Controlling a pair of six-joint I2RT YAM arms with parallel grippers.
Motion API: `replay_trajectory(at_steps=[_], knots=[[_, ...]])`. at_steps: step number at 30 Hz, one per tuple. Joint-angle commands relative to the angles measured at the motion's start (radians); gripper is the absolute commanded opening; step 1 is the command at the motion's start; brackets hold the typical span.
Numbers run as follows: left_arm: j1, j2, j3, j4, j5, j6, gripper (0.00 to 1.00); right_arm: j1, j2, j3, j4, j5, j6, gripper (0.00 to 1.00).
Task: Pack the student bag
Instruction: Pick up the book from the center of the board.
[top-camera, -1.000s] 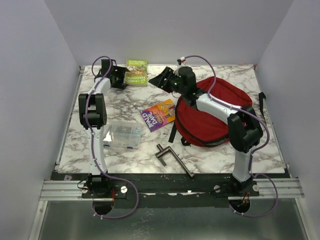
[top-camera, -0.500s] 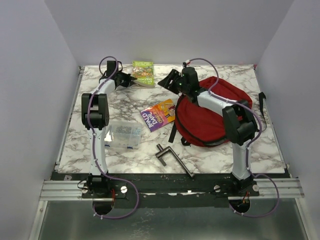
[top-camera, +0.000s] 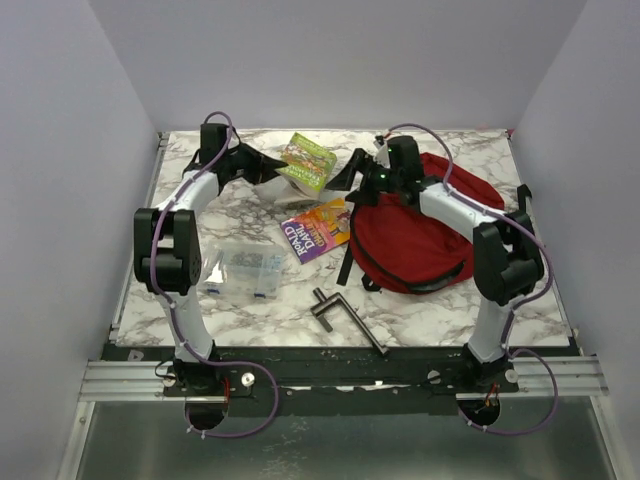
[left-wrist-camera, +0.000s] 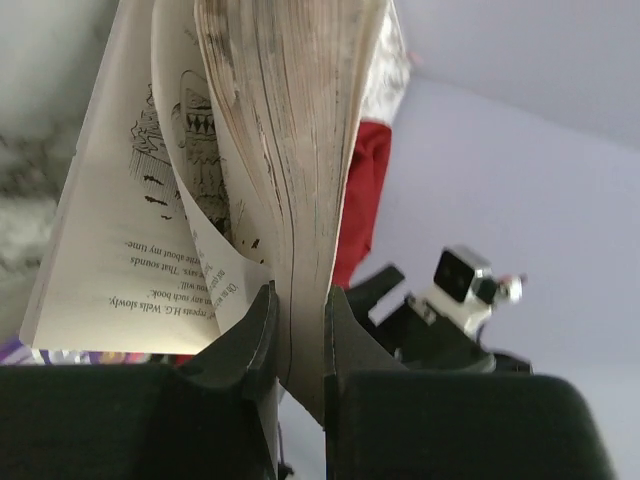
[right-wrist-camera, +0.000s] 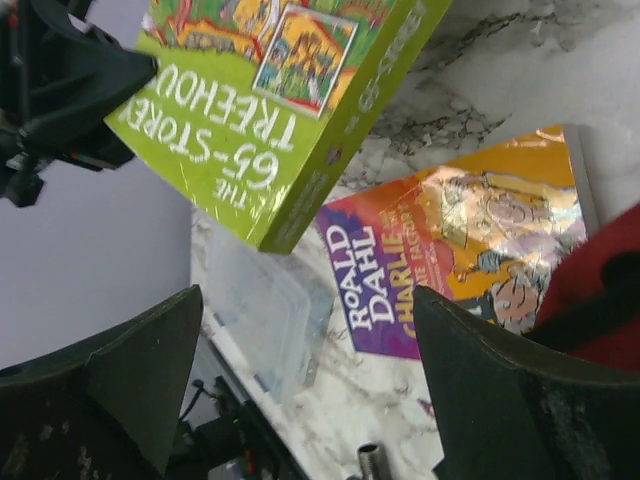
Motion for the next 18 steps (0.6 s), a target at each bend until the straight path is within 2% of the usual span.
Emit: replay_trajectory(at_steps=[1,2,7,13,18], knots=[[-0.018,-0.167,-0.198,0.244,0.246,-0.092,0.0,-0.053,-0.138,-0.134,0.146,-0.179,0.231,0.93],[-0.023,-0.188,-0.238,0.268,0.262,-0.1,0.0,-0.055,-0.157,-0.175,0.205,-0.185,0.279,0.99],[-0.073,-0.304,-0.361,0.332,0.331,-0.12,0.0,-0.054,-0.235,-0.418,0.505,-0.157,0.534,1.0],[-0.124,-0.407,-0.441,0.393,0.382,-0.136,0.0,-0.054,-0.318,-0.506,0.442,-0.066,0.565,0.98],[-0.149,-0.482,-0.479,0.422,0.418,-0.132,0.0,-0.054,-0.426,-0.613,0.479,-0.003,0.607,0.97]])
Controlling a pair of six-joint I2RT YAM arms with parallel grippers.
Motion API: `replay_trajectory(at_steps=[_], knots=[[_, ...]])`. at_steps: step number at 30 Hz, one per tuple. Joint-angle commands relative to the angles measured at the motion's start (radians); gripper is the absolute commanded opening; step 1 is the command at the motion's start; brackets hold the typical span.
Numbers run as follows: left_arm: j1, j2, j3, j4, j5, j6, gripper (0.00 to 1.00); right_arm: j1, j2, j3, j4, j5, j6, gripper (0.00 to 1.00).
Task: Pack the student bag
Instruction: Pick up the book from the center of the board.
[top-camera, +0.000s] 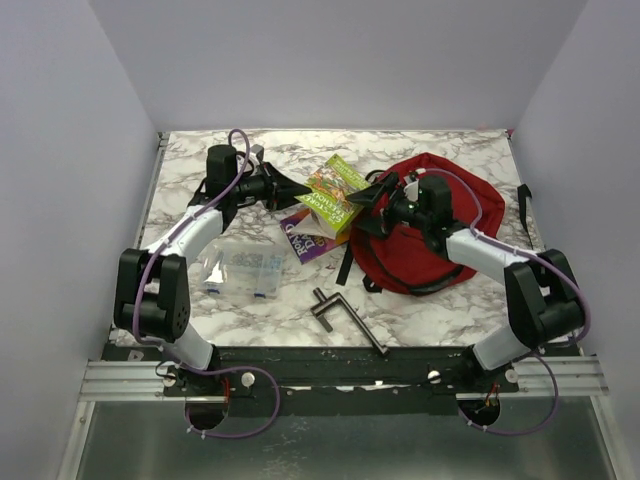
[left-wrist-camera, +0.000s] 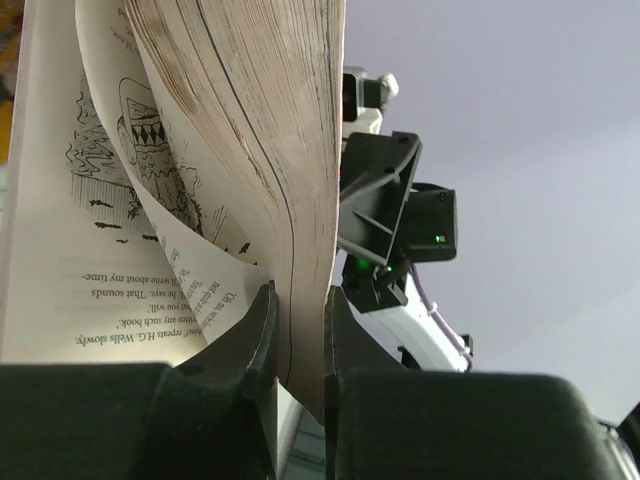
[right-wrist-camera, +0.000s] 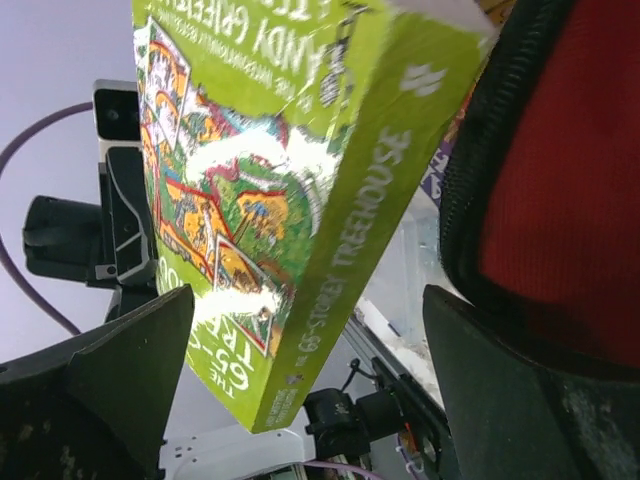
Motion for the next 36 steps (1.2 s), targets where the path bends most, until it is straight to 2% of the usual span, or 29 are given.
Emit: replay_trajectory(at_steps=[1,4,6,11,14,16,19,21,25,28,30,32,34,36], knots=[[-0.035,-0.107,-0.021,0.124,0.138,-0.012,0.0,0.003,-0.105,-0.079,0.1,0.078,0.074,0.96],[-0.082,-0.117,-0.023,0.132,0.193,0.012,0.0,0.002,-0.15,-0.153,0.217,0.111,0.154,0.86],[-0.112,-0.134,-0.037,0.137,0.208,0.041,0.0,0.003,-0.176,-0.187,0.306,0.123,0.201,0.72],[-0.126,-0.223,-0.074,0.14,0.178,0.106,0.01,0.003,-0.279,-0.201,0.287,0.162,0.214,0.4],[-0.124,-0.278,-0.071,0.139,0.169,0.146,0.19,0.002,-0.362,-0.215,0.229,0.203,0.206,0.22],[-0.121,-0.302,-0.073,0.137,0.167,0.168,0.36,0.001,-0.409,-0.201,0.168,0.239,0.177,0.14],[-0.1,-0.346,-0.087,0.112,0.14,0.221,0.56,-0.006,-0.442,-0.148,0.095,0.247,0.143,0.09],[-0.069,-0.395,-0.082,-0.006,0.084,0.326,0.63,-0.014,-0.45,-0.124,0.089,0.234,0.141,0.04],[-0.026,-0.545,-0.04,-0.361,-0.173,0.624,0.79,-0.043,-0.458,-0.094,0.1,0.186,0.152,0.01],[-0.023,-0.665,-0.075,-0.454,-0.3,0.685,0.9,-0.054,-0.461,-0.09,0.143,0.158,0.163,0.02],[-0.025,-0.729,-0.122,-0.452,-0.33,0.663,0.98,-0.058,-0.455,-0.1,0.198,0.141,0.19,0.05],[-0.03,-0.766,-0.176,-0.408,-0.294,0.596,0.99,-0.057,-0.44,-0.122,0.288,0.117,0.233,0.06],[-0.037,-0.775,-0.256,-0.277,-0.225,0.434,0.99,-0.057,-0.414,-0.152,0.403,0.094,0.295,0.06],[-0.075,-0.771,-0.363,-0.057,-0.195,0.232,0.98,-0.057,-0.386,-0.194,0.551,0.086,0.365,0.05]])
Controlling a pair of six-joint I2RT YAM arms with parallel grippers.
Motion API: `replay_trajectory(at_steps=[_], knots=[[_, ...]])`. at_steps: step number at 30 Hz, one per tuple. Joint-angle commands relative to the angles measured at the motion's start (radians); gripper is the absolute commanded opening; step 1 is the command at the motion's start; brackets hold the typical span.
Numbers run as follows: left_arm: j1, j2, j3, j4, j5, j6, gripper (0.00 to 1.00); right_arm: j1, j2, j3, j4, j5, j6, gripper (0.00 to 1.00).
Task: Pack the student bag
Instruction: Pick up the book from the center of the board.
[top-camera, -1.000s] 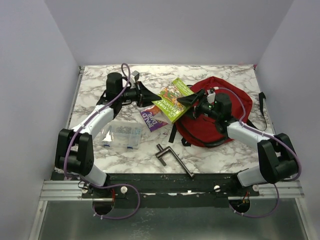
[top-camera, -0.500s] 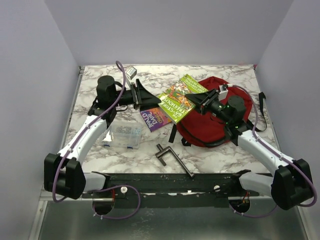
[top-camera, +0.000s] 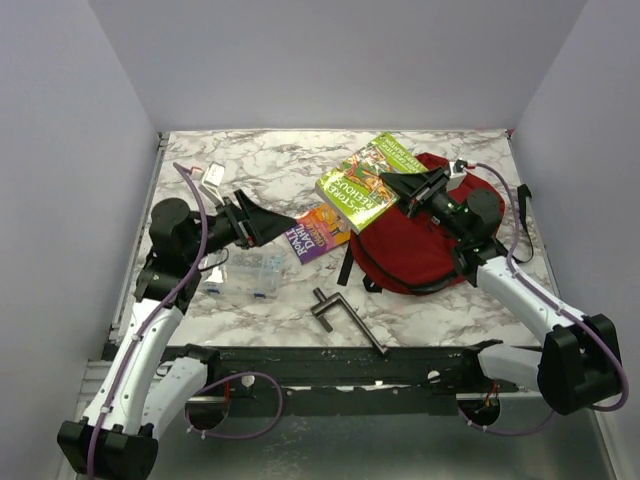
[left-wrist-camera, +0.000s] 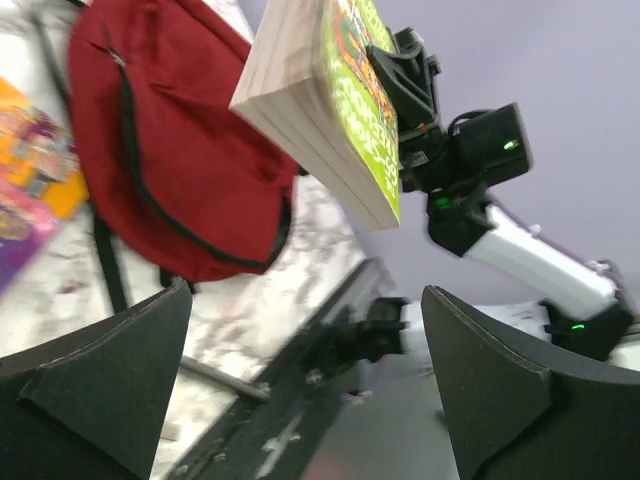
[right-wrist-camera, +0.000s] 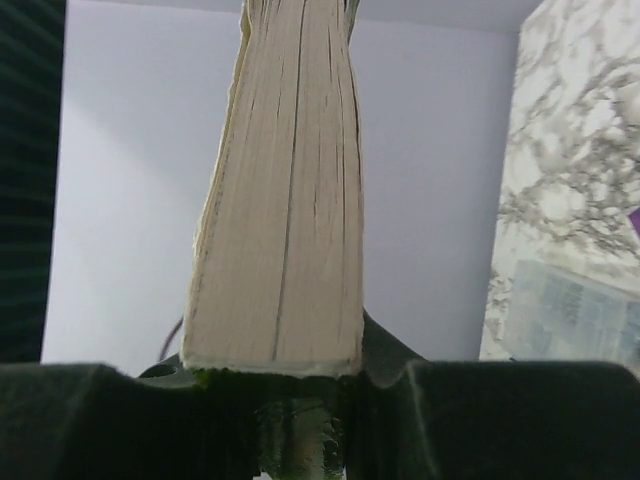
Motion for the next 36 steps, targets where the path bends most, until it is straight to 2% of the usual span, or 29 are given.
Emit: replay_trajectory(at_steps=[1,3,6,12,17,21,25,28,32,36], knots=[[-0.067,0.03,-0.211,0.338,0.013,-0.37,0.98,-0.001,0.048,-0.063,0.4,-0.059,0.177,0.05],[-0.133,0.041,-0.257,0.47,-0.061,-0.448,0.98,-0.002,0.081,-0.093,0.501,-0.065,0.229,0.01],[-0.242,0.055,-0.262,0.581,-0.21,-0.468,0.98,-0.001,0.13,-0.141,0.63,-0.06,0.31,0.01],[-0.442,0.138,-0.21,0.658,-0.477,-0.413,0.98,-0.001,0.208,-0.209,0.829,-0.032,0.425,0.01],[-0.502,0.276,-0.142,0.666,-0.527,-0.44,0.98,-0.001,0.214,-0.232,0.845,-0.022,0.432,0.01],[-0.529,0.328,-0.102,0.674,-0.565,-0.441,0.98,-0.002,0.208,-0.255,0.863,0.005,0.428,0.01],[-0.538,0.37,-0.041,0.689,-0.567,-0.394,0.95,0.0,0.176,-0.267,0.775,0.013,0.374,0.01],[-0.55,0.417,-0.003,0.709,-0.552,-0.384,0.84,0.003,0.113,-0.291,0.683,0.065,0.319,0.01],[-0.572,0.44,-0.014,0.744,-0.6,-0.374,0.56,0.011,-0.015,-0.288,0.407,0.143,0.238,0.01],[-0.581,0.462,-0.013,0.749,-0.615,-0.368,0.39,0.021,-0.134,-0.272,0.198,0.234,0.171,0.01]])
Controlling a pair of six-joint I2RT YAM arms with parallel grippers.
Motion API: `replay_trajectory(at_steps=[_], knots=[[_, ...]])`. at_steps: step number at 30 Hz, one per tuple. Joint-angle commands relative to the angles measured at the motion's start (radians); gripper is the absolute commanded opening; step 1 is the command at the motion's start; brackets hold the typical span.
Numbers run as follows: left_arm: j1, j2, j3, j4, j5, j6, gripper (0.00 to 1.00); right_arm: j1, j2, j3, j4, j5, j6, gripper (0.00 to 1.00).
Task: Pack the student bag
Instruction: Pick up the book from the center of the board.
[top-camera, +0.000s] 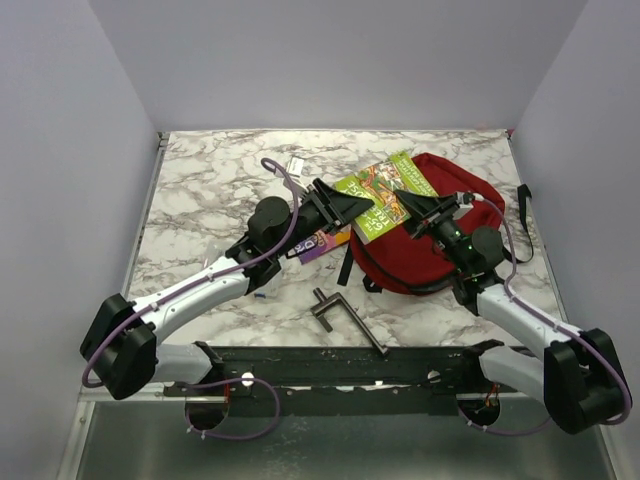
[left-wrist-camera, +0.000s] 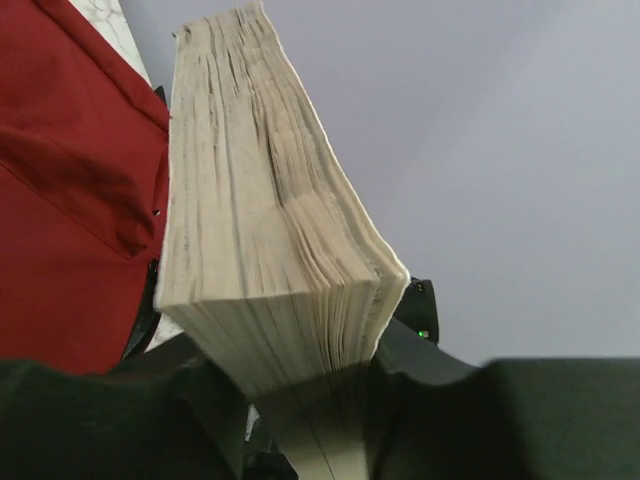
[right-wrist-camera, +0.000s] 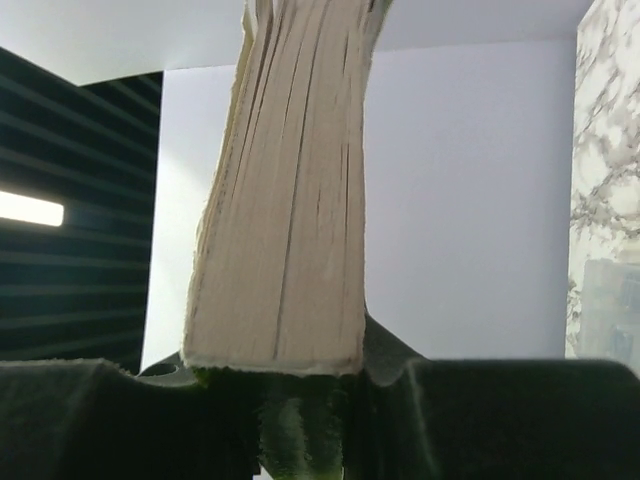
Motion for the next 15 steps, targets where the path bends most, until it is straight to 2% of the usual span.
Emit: replay_trajectory(at_steps=[1,3,4,8,9,11,13,15], knots=[[-0.015,0.02,0.019,0.071,-0.038,0.018,0.33,0.012,-0.107,0.032,-0.258,0.135,-0.113,0.01],[-0.009,0.028,0.029,0.076,-0.025,0.025,0.11,0.012,-0.131,0.047,-0.333,0.144,-0.145,0.05],[0.0,0.025,0.036,0.076,-0.008,0.037,0.02,0.013,-0.141,0.051,-0.361,0.148,-0.169,0.15],[0.079,-0.04,0.031,0.029,0.053,0.134,0.0,0.007,-0.207,0.035,-0.504,0.177,-0.348,0.59],[0.117,-0.078,0.019,0.003,0.064,0.152,0.0,0.005,-0.232,0.035,-0.544,0.185,-0.422,0.66],[0.19,-0.157,-0.012,-0.061,0.078,0.203,0.0,-0.001,-0.288,0.069,-0.723,0.214,-0.549,0.85],[0.257,-0.239,-0.007,-0.201,0.068,0.288,0.0,-0.002,-0.336,0.106,-0.827,0.248,-0.703,0.99],[0.31,-0.309,0.008,-0.348,0.035,0.399,0.0,-0.002,-0.36,0.136,-0.924,0.293,-0.85,1.0]])
